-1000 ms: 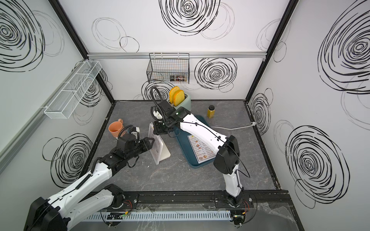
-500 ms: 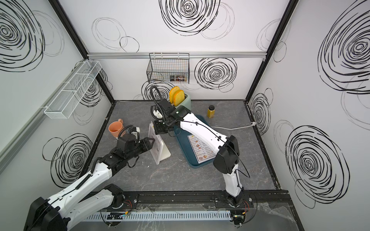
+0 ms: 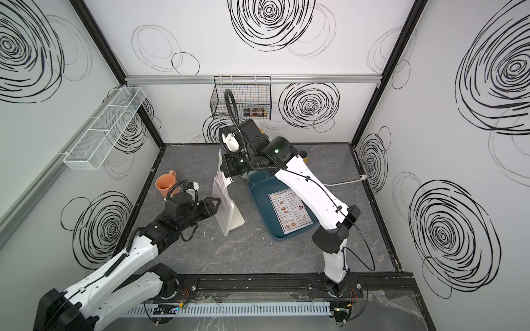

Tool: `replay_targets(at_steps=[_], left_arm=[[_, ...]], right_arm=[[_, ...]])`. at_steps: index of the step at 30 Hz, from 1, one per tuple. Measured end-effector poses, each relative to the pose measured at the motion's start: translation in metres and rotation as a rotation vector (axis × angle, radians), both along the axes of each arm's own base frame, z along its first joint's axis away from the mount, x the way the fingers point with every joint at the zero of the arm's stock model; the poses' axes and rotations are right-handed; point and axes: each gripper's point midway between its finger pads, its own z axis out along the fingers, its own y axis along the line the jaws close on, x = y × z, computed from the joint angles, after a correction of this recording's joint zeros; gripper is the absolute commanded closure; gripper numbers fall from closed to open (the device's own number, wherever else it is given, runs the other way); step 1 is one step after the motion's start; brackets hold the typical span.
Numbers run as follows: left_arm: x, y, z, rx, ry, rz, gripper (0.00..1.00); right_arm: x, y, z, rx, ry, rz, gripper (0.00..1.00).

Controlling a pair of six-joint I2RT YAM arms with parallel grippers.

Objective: Replace the menus in the menu holders
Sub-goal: Take out the menu from the menu holder, then adjust the menu holder at the center of the board, then place the menu at the center of the board.

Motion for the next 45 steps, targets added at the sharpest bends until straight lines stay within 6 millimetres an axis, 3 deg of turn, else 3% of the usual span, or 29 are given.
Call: replay_targets(at_steps=[3, 6, 9, 11, 15, 20, 24, 31, 35, 37, 39, 41, 45], left_arm=[[-0.007, 0.003, 0.002, 0.001, 0.004, -0.002, 0.40], [-0.014, 0.006, 0.004, 0.001, 0.011, 0.001, 0.40], [-0.020, 0.008, 0.003, -0.003, 0.026, 0.001, 0.41], [-0.025, 0.008, -0.001, -0.003, 0.051, -0.002, 0.43], [-0.041, 0.008, -0.015, -0.001, 0.131, -0.014, 0.57], [-0.054, 0.003, -0.041, -0.024, 0.226, -0.028, 0.59], [-0.058, -0.015, -0.065, -0.027, 0.281, -0.059, 0.60], [-0.036, -0.059, -0.072, -0.053, 0.267, -0.130, 0.56], [-0.024, -0.065, -0.061, -0.053, 0.223, -0.113, 0.51], [-0.017, -0.051, -0.048, -0.043, 0.180, -0.046, 0.47], [-0.010, -0.025, -0.030, -0.035, 0.131, 0.060, 0.46], [-0.002, 0.012, -0.006, -0.028, 0.070, 0.193, 0.45], [0.000, 0.102, 0.072, 0.000, -0.117, 0.498, 0.41]], right_arm=[[-0.023, -0.023, 0.030, 0.032, -0.082, 0.041, 1.00], [-0.066, -0.046, 0.053, 0.058, -0.169, 0.123, 1.00], [-0.112, -0.062, 0.058, 0.069, -0.228, 0.229, 1.00], [-0.128, -0.070, 0.052, 0.058, -0.246, 0.267, 1.00], [-0.120, -0.088, 0.022, -0.033, -0.292, 0.220, 1.00], [-0.109, -0.113, -0.010, -0.097, -0.377, 0.138, 1.00], [-0.118, -0.127, -0.008, -0.045, -0.441, 0.144, 1.00], [-0.142, -0.126, 0.000, 0.010, -0.485, 0.294, 1.00], [-0.167, -0.120, -0.007, 0.031, -0.449, 0.450, 1.00], [-0.184, -0.113, -0.013, 0.048, -0.408, 0.542, 1.00], [-0.204, -0.103, -0.020, 0.062, -0.358, 0.644, 1.00], [-0.223, -0.088, -0.028, 0.074, -0.316, 0.740, 1.00], [-0.259, -0.054, -0.042, 0.142, -0.248, 0.904, 1.00]])
